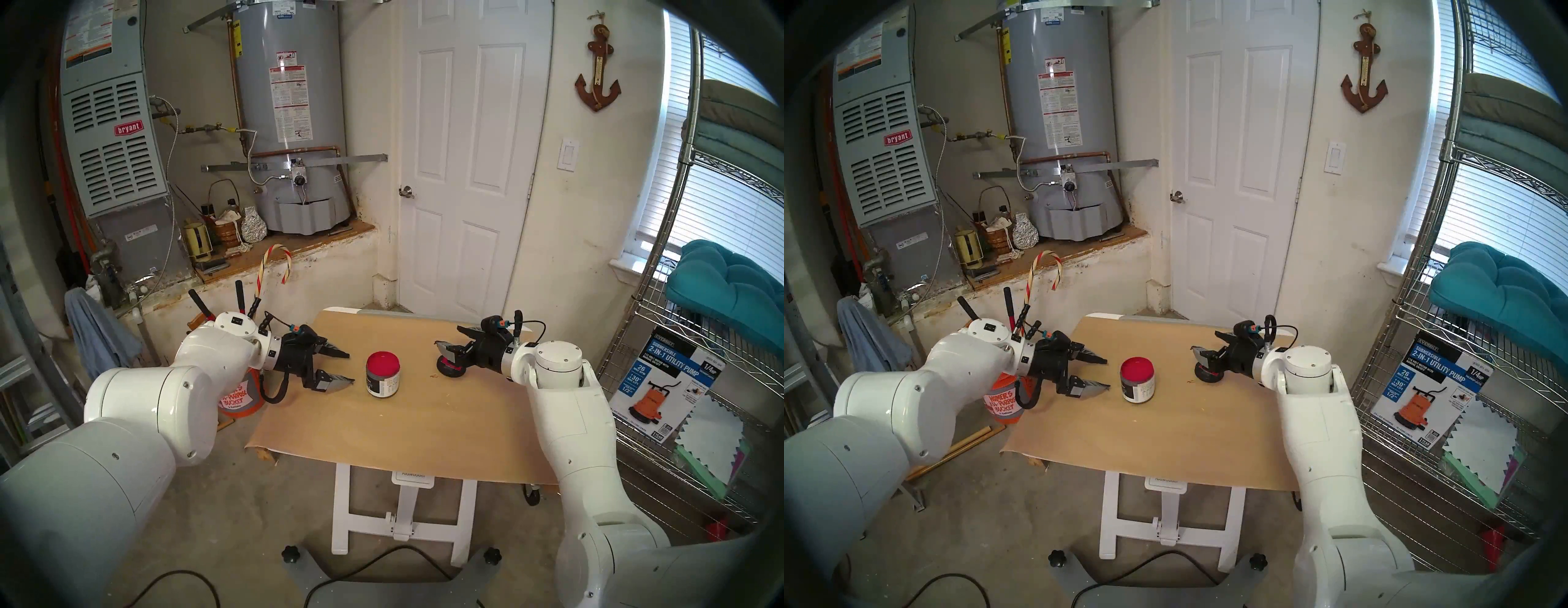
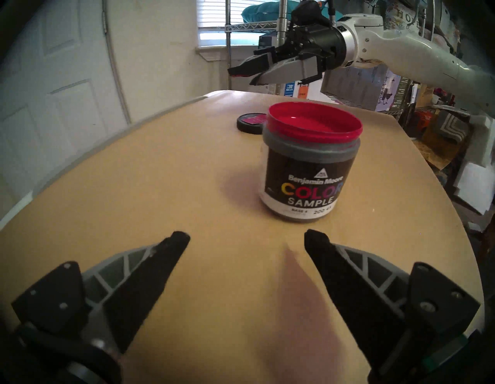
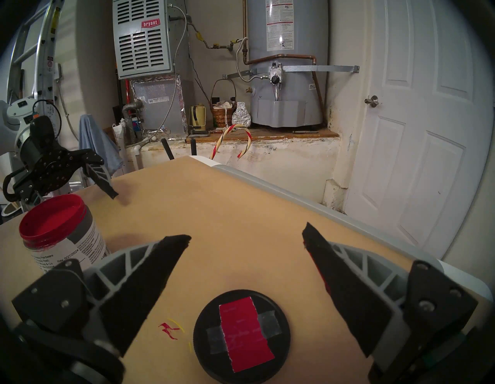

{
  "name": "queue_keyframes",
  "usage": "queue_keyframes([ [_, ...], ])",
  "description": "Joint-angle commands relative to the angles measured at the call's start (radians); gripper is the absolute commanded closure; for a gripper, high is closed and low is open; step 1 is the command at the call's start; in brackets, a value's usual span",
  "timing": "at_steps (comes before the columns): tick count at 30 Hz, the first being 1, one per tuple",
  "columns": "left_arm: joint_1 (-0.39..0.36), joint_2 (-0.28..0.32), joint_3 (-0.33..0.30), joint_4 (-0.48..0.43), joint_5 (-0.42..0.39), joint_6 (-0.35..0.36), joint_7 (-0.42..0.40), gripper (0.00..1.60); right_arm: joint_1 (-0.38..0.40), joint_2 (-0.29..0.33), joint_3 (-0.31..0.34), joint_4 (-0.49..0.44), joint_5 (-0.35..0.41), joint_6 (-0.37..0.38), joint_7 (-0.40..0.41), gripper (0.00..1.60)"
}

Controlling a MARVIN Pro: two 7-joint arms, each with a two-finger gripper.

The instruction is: Open paint jar

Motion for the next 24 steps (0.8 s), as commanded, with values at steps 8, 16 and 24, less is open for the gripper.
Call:
queue_keyframes([
  [8, -0.051, -0.038, -0.100, -0.083, -0.058, 0.023, 0.243, 0.00, 0.020, -0.030, 0.027, -0.032, 0.014, -0.004, -0.046, 0.00],
  [16, -0.074, -0.151, -0.178, -0.094, -0.110, 0.042, 0.398, 0.00, 0.038, -0.087, 0.038, -0.034, 0.017, 0.002, -0.113, 0.00],
  [24, -0.060, -0.213, -0.209, -0.101, -0.115, 0.053, 0.566, 0.00, 0.072, -0.154, 0.071, -0.053, 0.010, 0.000, -0.262, 0.00],
])
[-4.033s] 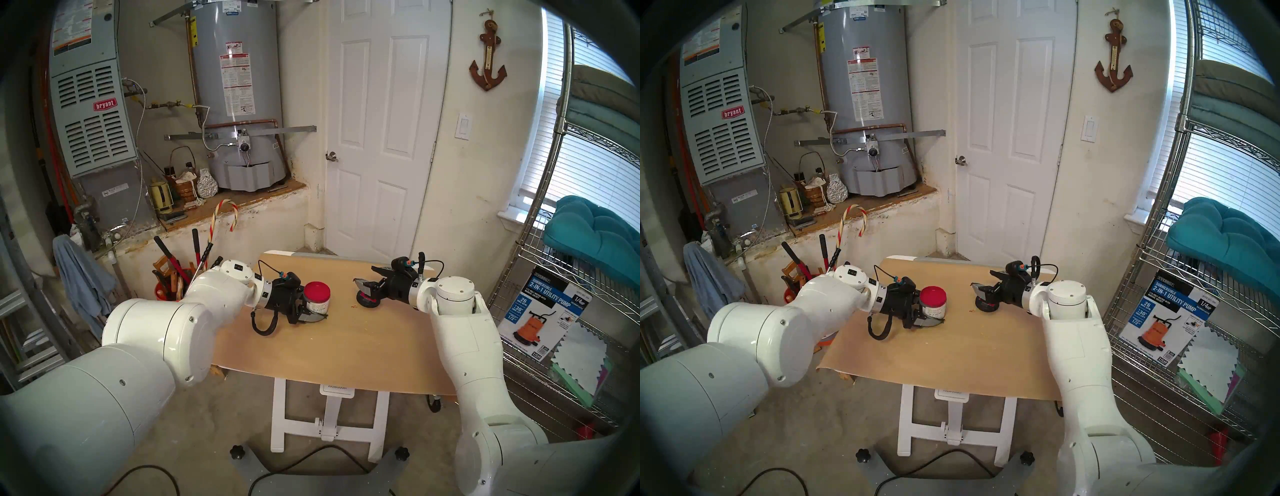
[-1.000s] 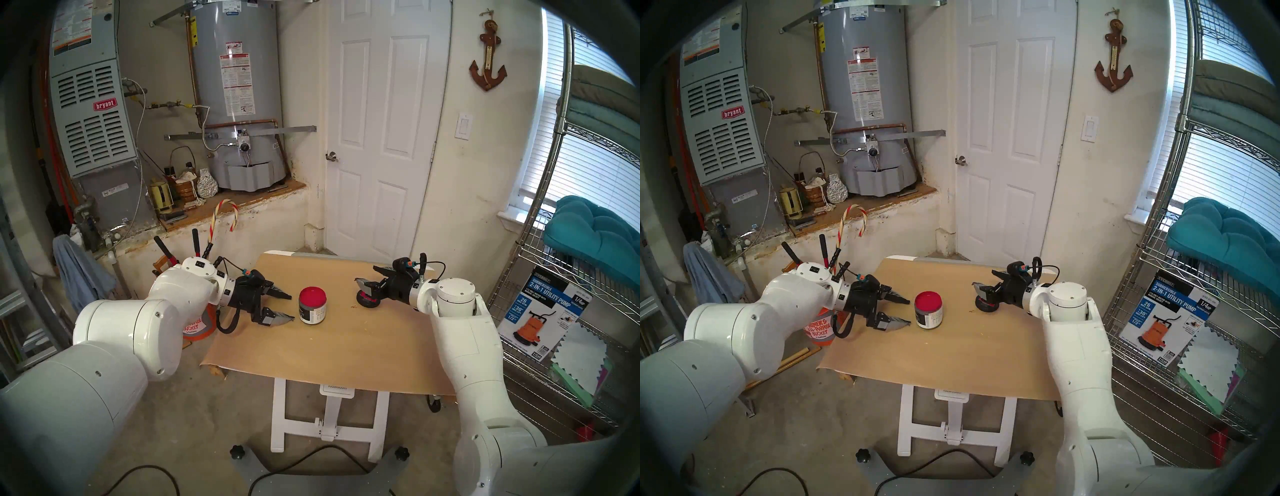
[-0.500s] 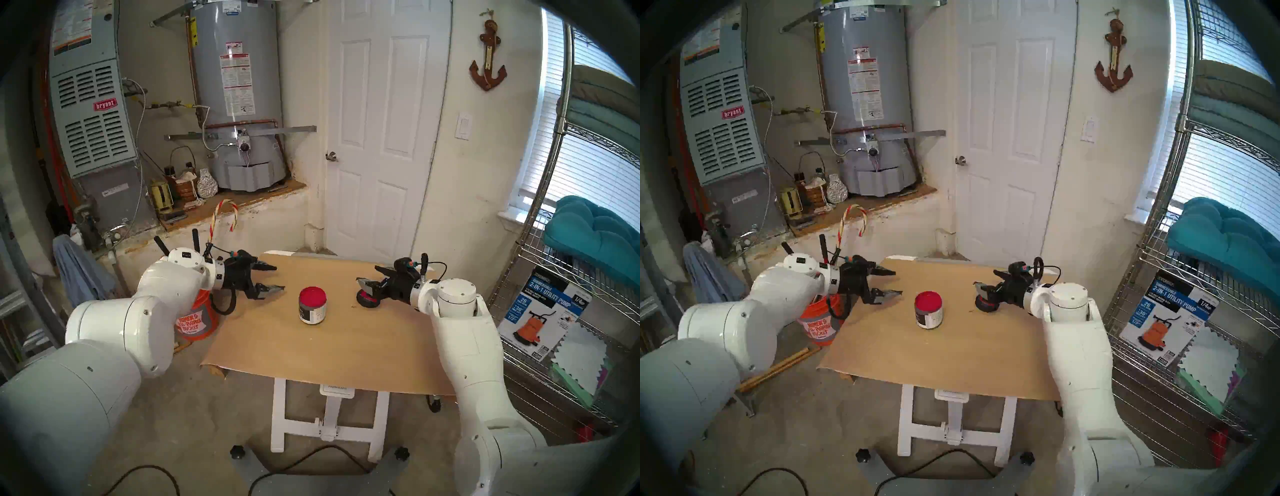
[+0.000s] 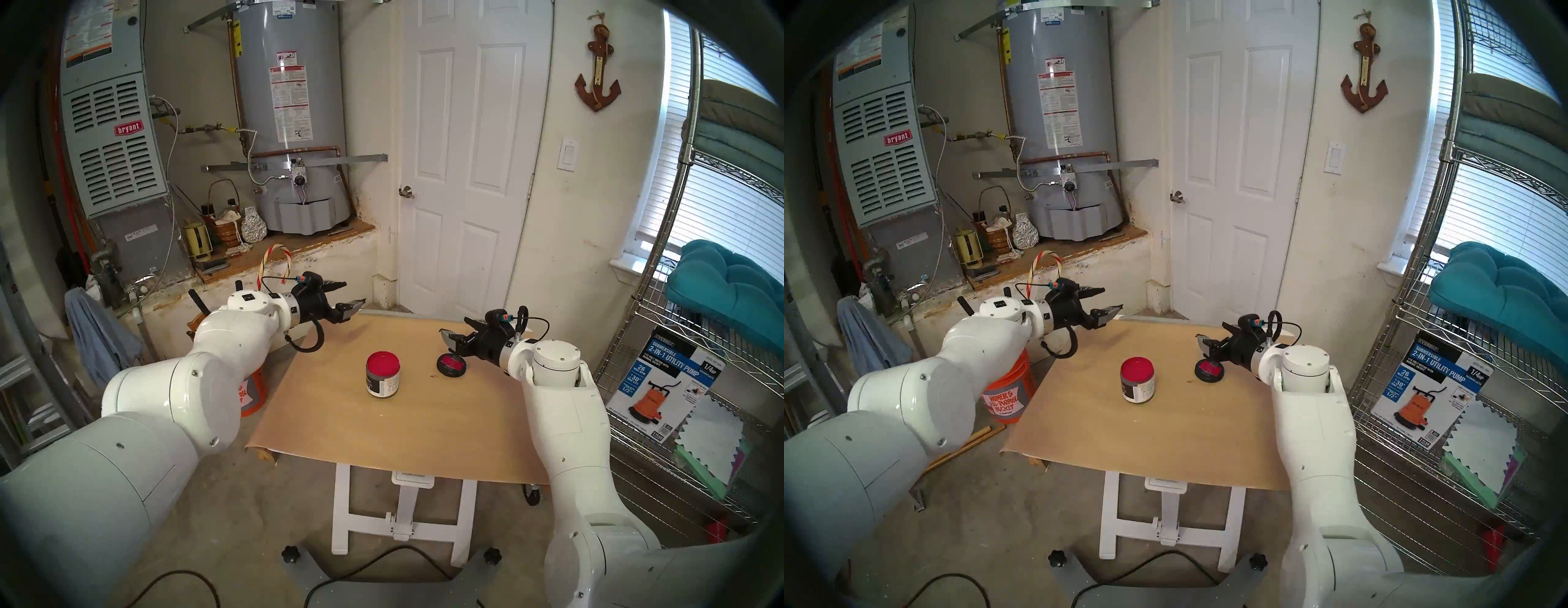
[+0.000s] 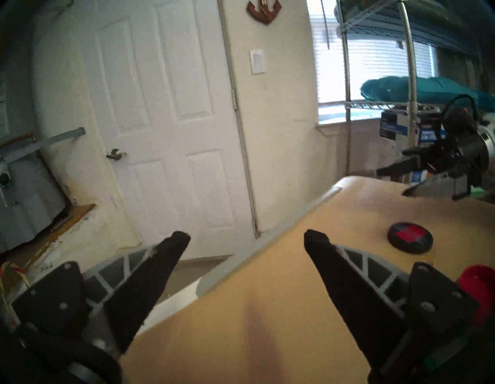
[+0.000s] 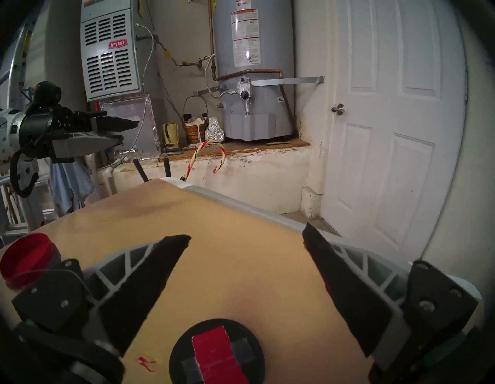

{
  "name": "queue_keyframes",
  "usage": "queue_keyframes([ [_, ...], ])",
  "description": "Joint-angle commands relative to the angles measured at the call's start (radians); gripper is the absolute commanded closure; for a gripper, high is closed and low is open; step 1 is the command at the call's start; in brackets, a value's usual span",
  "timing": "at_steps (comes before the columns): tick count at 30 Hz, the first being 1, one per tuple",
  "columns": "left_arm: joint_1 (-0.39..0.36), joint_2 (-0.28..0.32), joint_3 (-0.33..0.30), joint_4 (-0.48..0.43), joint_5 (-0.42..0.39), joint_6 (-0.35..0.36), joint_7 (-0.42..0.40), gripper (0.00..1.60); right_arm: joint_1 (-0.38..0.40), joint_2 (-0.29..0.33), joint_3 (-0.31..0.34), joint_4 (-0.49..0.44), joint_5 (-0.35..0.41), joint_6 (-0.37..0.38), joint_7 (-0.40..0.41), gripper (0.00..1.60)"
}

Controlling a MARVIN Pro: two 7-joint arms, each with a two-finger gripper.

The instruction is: Open paint jar

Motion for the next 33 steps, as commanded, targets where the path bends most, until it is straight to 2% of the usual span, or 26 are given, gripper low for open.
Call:
queue_keyframes([
  [1, -0.018, -0.069, -0.024, -0.032, -0.014, -0.004, 0.115, 0.00, 0.062, -0.085, 0.024, -0.042, 0.003, -0.004, -0.113, 0.00],
  [6, 0.002, -0.067, -0.023, -0.058, -0.001, -0.015, 0.210, 0.00, 0.080, -0.114, 0.040, -0.053, -0.007, -0.016, -0.216, 0.00],
  [13, 0.033, -0.081, -0.019, -0.105, 0.005, -0.026, 0.243, 0.00, 0.074, -0.134, 0.040, -0.060, -0.020, -0.026, -0.293, 0.00],
  [17, 0.070, -0.098, -0.018, -0.169, 0.007, -0.027, 0.264, 0.00, 0.072, -0.148, 0.040, -0.058, -0.031, -0.033, -0.342, 0.00],
  [26, 0.135, -0.120, -0.028, -0.290, 0.001, -0.010, 0.273, 0.00, 0.075, -0.154, 0.041, -0.053, -0.035, -0.039, -0.356, 0.00],
  [29, 0.142, -0.123, -0.029, -0.302, 0.001, -0.007, 0.276, 0.00, 0.075, -0.155, 0.041, -0.053, -0.035, -0.040, -0.359, 0.00],
  [33, 0.189, -0.139, -0.030, -0.392, 0.005, 0.027, 0.279, 0.00, 0.075, -0.156, 0.040, -0.052, -0.034, -0.041, -0.363, 0.00],
])
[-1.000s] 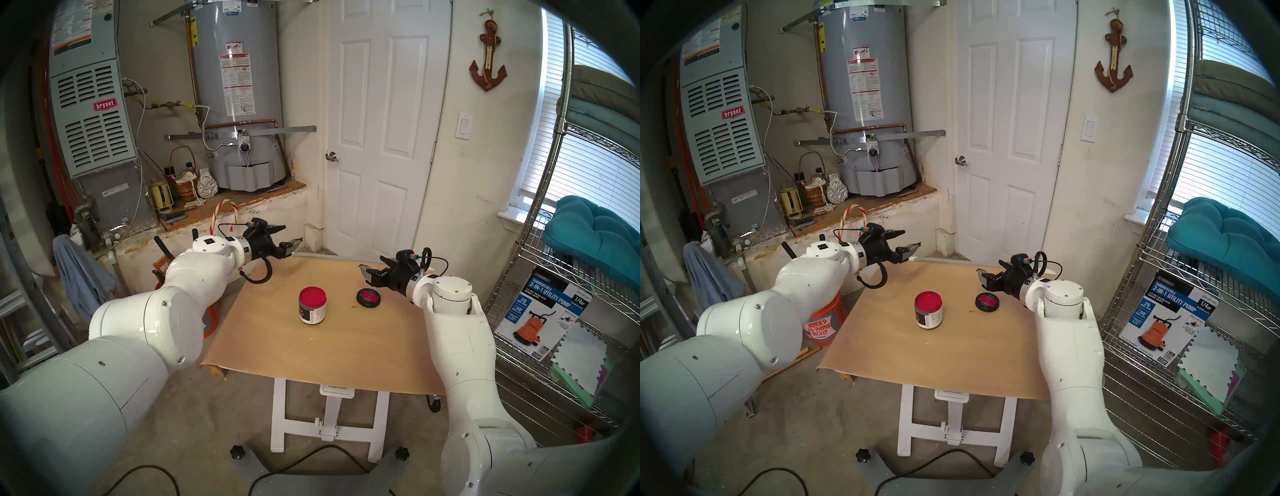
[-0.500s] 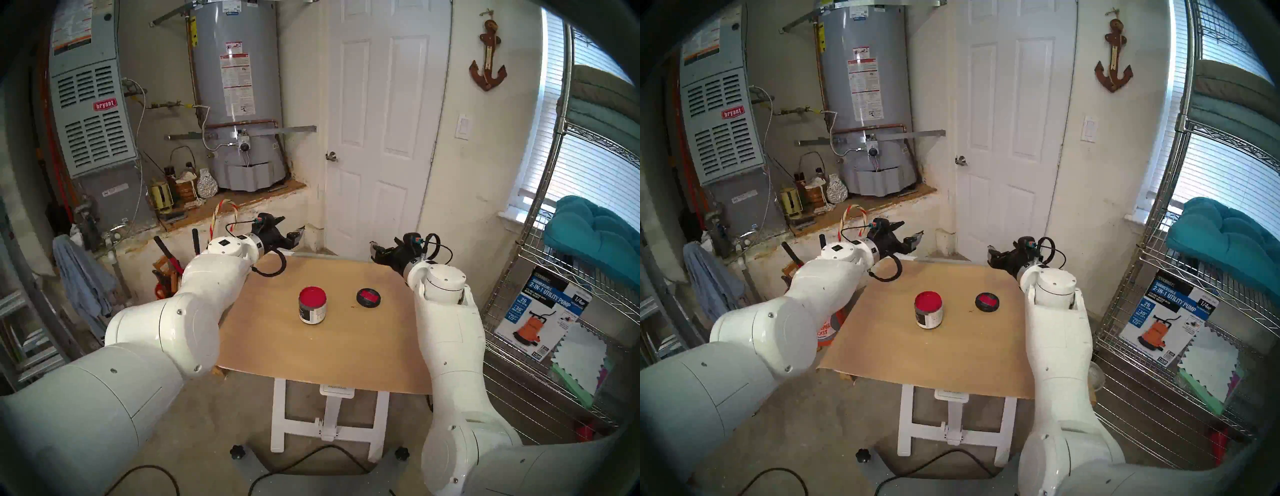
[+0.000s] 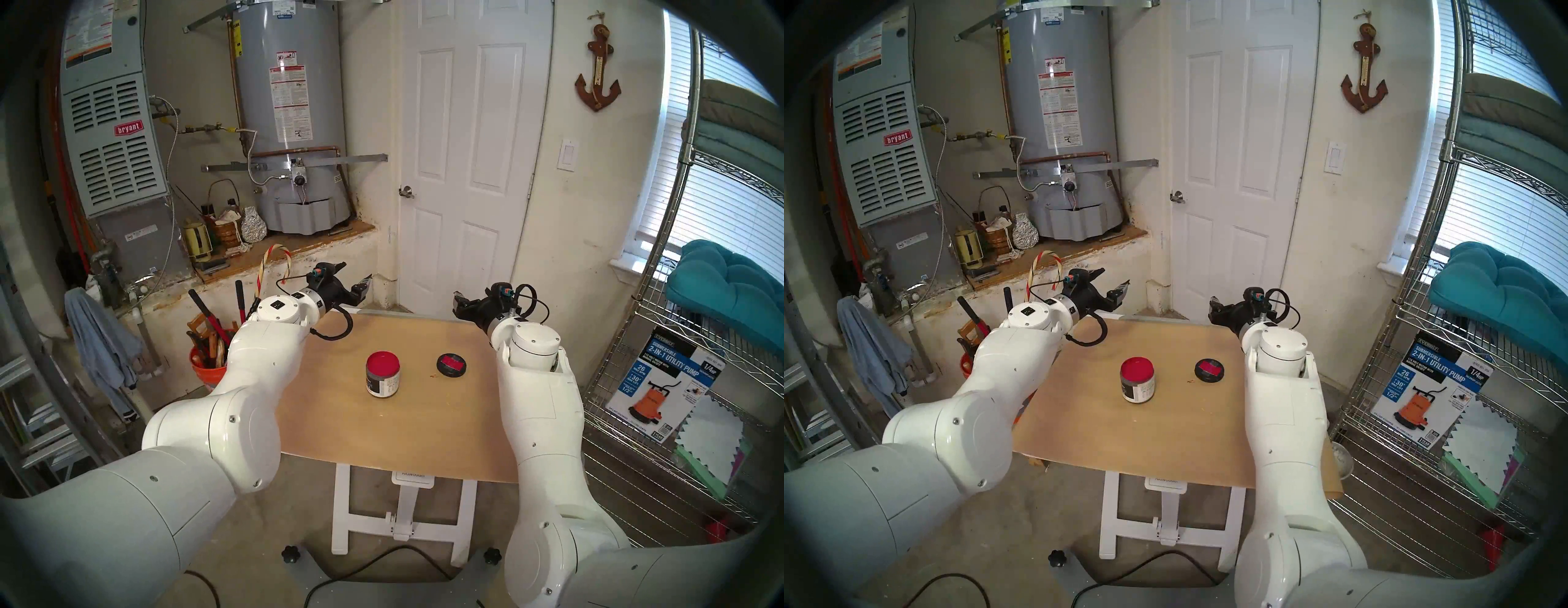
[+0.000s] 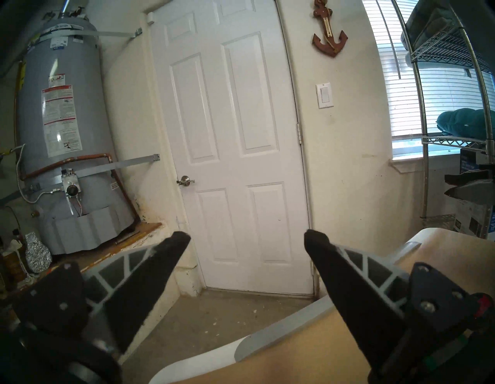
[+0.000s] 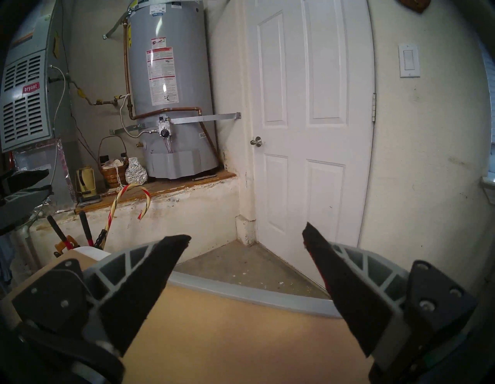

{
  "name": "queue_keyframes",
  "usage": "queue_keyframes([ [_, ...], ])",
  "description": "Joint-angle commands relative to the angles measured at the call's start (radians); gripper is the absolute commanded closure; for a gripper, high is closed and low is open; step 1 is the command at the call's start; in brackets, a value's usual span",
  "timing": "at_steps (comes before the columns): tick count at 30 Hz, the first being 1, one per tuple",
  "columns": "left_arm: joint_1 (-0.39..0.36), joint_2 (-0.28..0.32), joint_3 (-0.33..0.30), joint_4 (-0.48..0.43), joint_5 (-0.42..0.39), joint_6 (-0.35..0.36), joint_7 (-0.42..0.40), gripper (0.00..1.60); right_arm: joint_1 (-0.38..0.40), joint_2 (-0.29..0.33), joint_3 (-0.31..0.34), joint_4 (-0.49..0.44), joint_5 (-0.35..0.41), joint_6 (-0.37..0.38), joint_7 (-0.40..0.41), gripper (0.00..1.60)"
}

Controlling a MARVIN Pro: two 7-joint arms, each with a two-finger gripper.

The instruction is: Open paint jar

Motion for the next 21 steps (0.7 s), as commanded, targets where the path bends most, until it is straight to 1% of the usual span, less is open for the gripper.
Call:
queue_keyframes([
  [1, 0.030, -0.023, 0.000, -0.117, 0.000, 0.033, 0.003, 0.00, 0.026, -0.013, -0.007, -0.021, 0.007, -0.014, -0.003, 0.00],
  [4, 0.042, -0.028, 0.000, -0.142, 0.001, 0.047, 0.004, 0.00, 0.025, -0.013, -0.007, -0.021, 0.008, -0.014, -0.004, 0.00],
  [5, 0.055, -0.032, 0.000, -0.168, 0.002, 0.060, 0.004, 0.00, 0.025, -0.013, -0.008, -0.021, 0.008, -0.015, -0.004, 0.00],
  [6, 0.050, -0.031, 0.000, -0.158, 0.002, 0.058, 0.005, 0.00, 0.025, -0.013, -0.008, -0.021, 0.009, -0.015, -0.005, 0.00],
  [8, 0.072, -0.039, 0.001, -0.203, 0.005, 0.081, 0.006, 0.00, 0.025, -0.013, -0.008, -0.021, 0.009, -0.015, -0.006, 0.00],
  [10, 0.076, -0.040, 0.002, -0.211, 0.006, 0.090, 0.007, 0.00, 0.025, -0.013, -0.009, -0.021, 0.010, -0.016, -0.007, 0.00],
  [11, 0.094, -0.047, 0.002, -0.248, 0.008, 0.109, 0.007, 0.00, 0.025, -0.013, -0.009, -0.021, 0.010, -0.016, -0.007, 0.00],
  [12, 0.089, -0.045, 0.003, -0.238, 0.008, 0.107, 0.008, 0.00, 0.025, -0.012, -0.009, -0.021, 0.011, -0.016, -0.007, 0.00],
  [16, 0.114, -0.054, 0.006, -0.290, 0.012, 0.141, 0.010, 0.00, 0.025, -0.012, -0.010, -0.021, 0.012, -0.017, -0.009, 0.00],
  [18, 0.135, -0.061, 0.009, -0.333, 0.015, 0.171, 0.012, 0.00, 0.025, -0.012, -0.010, -0.021, 0.013, -0.017, -0.009, 0.00],
  [19, 0.135, -0.061, 0.009, -0.333, 0.015, 0.171, 0.012, 0.00, 0.025, -0.012, -0.010, -0.021, 0.013, -0.017, -0.009, 0.00],
  [20, 0.148, -0.065, 0.010, -0.359, 0.017, 0.185, 0.013, 0.00, 0.025, -0.012, -0.010, -0.021, 0.013, -0.017, -0.009, 0.00],
  [21, 0.141, -0.063, 0.011, -0.346, 0.017, 0.183, 0.014, 0.00, 0.025, -0.012, -0.010, -0.021, 0.013, -0.017, -0.010, 0.00],
])
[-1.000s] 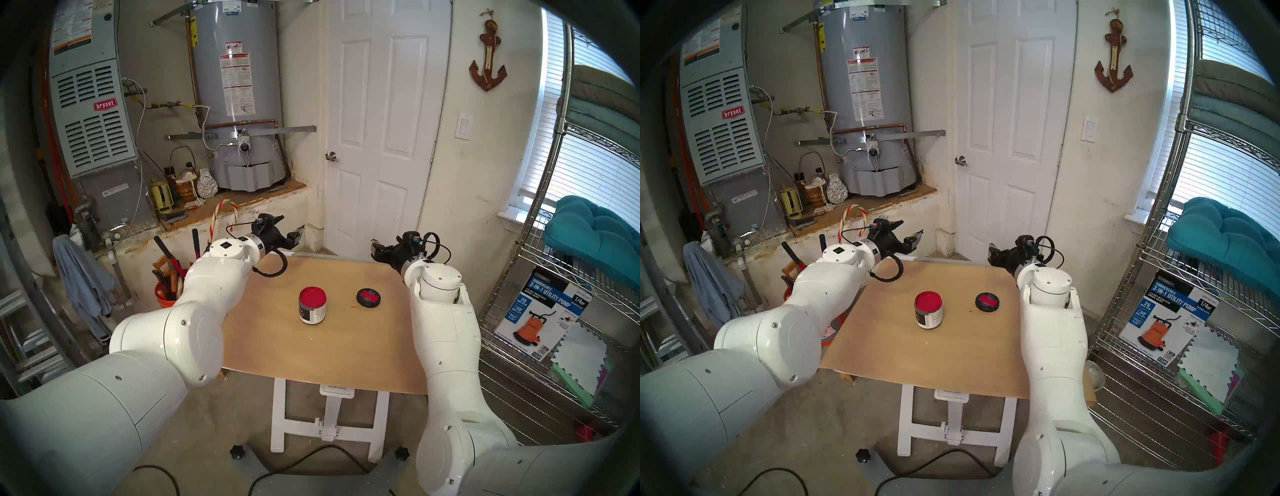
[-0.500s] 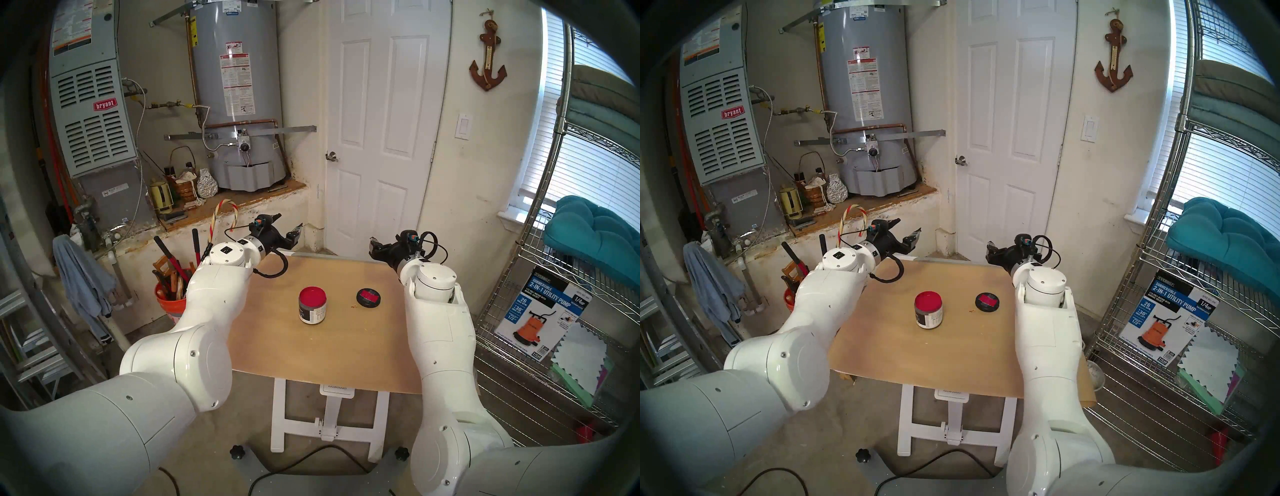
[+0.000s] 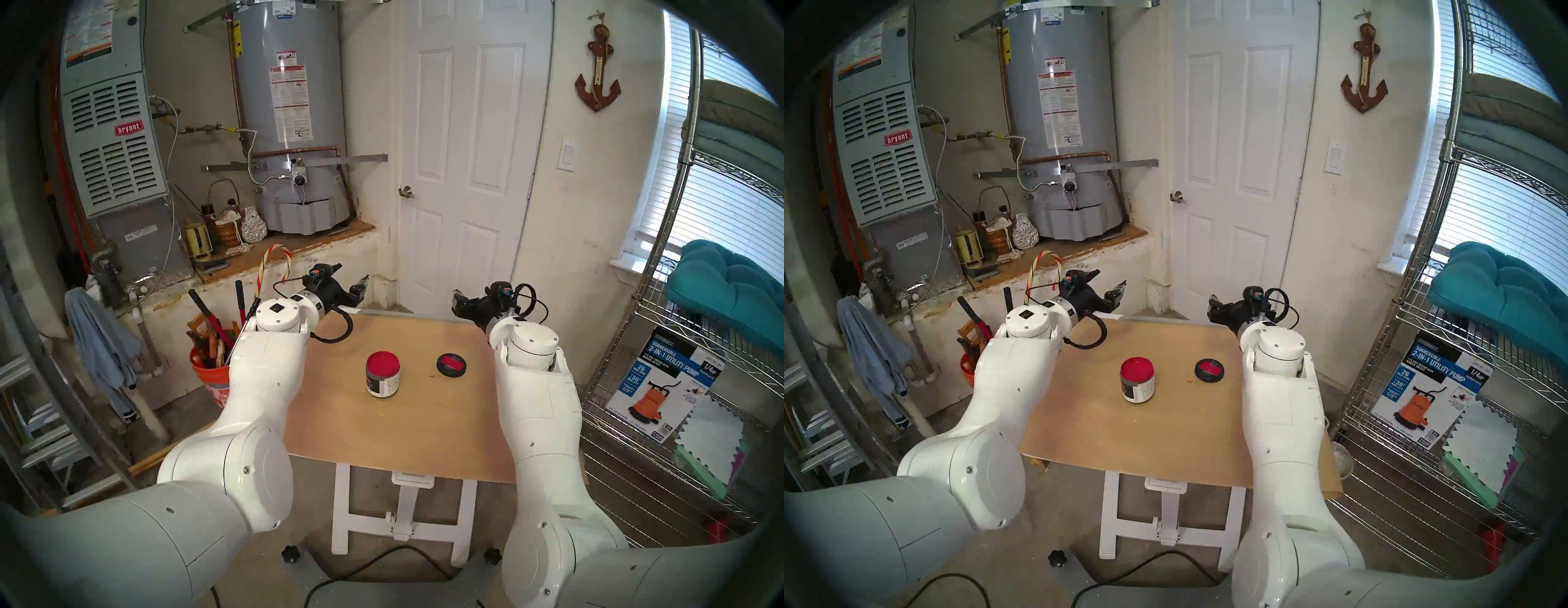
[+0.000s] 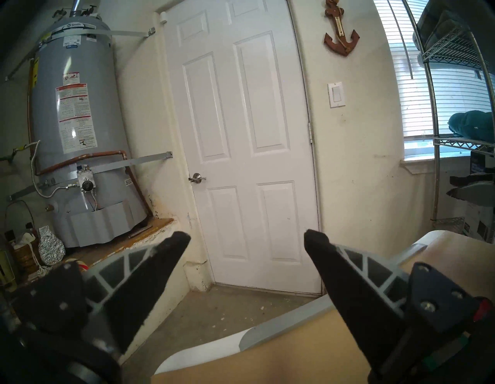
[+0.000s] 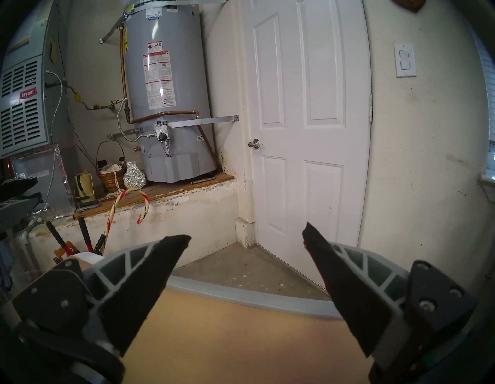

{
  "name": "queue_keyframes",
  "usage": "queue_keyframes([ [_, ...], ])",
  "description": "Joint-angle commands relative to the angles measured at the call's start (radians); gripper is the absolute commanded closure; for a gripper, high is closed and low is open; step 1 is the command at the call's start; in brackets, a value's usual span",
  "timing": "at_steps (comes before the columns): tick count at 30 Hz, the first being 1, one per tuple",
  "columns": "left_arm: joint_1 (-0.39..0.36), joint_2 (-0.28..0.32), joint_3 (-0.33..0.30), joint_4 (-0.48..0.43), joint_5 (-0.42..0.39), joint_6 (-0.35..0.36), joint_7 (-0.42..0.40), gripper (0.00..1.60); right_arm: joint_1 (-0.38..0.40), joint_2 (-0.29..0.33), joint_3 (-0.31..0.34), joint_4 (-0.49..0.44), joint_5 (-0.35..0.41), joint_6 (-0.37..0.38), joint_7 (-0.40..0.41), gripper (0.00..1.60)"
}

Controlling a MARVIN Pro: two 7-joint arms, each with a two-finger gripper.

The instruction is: Open paint jar

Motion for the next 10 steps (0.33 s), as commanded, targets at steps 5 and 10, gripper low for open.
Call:
queue_keyframes([
  [5, 0.059, -0.031, 0.013, -0.189, 0.016, 0.098, 0.001, 0.00, 0.023, -0.005, -0.010, -0.021, 0.004, -0.013, 0.005, 0.00],
  [10, 0.073, -0.036, 0.017, -0.221, 0.023, 0.129, 0.004, 0.00, 0.023, -0.005, -0.010, -0.021, 0.004, -0.014, 0.006, 0.00],
])
